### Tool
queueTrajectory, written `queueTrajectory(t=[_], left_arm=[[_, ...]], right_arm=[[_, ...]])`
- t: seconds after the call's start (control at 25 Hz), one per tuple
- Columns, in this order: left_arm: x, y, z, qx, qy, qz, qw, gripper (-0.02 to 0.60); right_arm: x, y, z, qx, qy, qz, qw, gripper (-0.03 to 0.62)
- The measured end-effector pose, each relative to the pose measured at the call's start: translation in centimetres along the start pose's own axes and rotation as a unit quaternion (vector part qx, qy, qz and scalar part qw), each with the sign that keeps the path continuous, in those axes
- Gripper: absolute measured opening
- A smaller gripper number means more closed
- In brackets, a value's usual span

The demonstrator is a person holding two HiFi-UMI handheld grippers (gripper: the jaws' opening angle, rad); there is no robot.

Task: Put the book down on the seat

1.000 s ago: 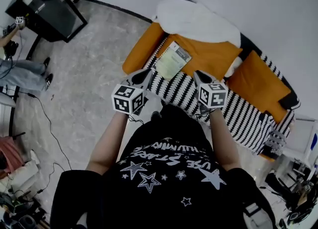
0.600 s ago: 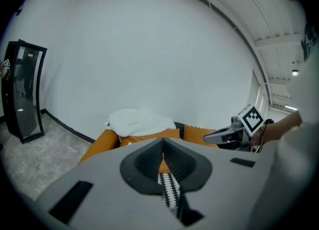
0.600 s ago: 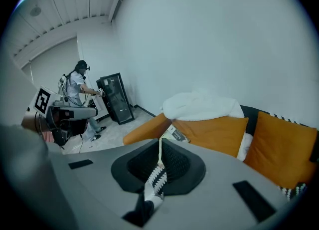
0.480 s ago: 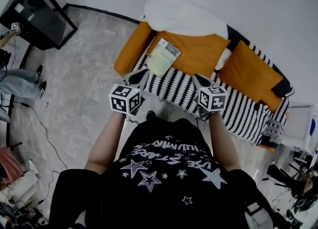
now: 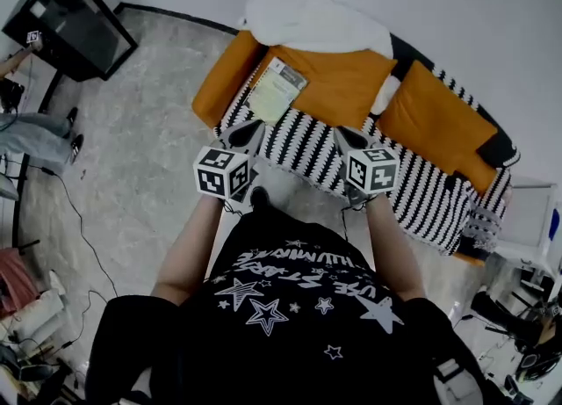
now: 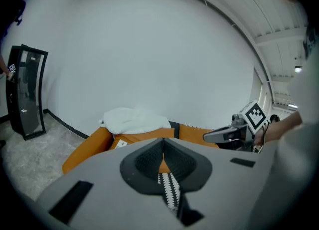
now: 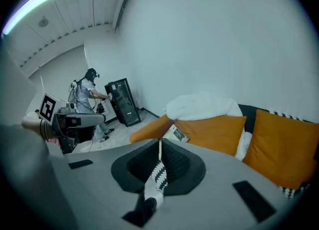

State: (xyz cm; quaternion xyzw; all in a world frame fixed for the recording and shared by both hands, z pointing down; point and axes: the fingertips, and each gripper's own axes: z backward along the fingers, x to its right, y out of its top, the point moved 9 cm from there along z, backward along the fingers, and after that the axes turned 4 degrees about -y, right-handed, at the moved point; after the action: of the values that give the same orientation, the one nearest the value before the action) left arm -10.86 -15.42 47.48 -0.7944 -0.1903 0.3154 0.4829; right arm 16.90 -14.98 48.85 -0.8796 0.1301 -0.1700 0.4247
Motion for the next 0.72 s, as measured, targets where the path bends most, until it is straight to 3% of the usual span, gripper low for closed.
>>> queueTrajectory(t=[0.72], left_arm=[[16.2, -6.0, -0.2, -0.022, 0.004, -0.023, 0.9995, 0.009]], right_arm=[[6.7, -12.1, 14.2, 0.009, 0.011, -0.051, 0.999, 0.034]])
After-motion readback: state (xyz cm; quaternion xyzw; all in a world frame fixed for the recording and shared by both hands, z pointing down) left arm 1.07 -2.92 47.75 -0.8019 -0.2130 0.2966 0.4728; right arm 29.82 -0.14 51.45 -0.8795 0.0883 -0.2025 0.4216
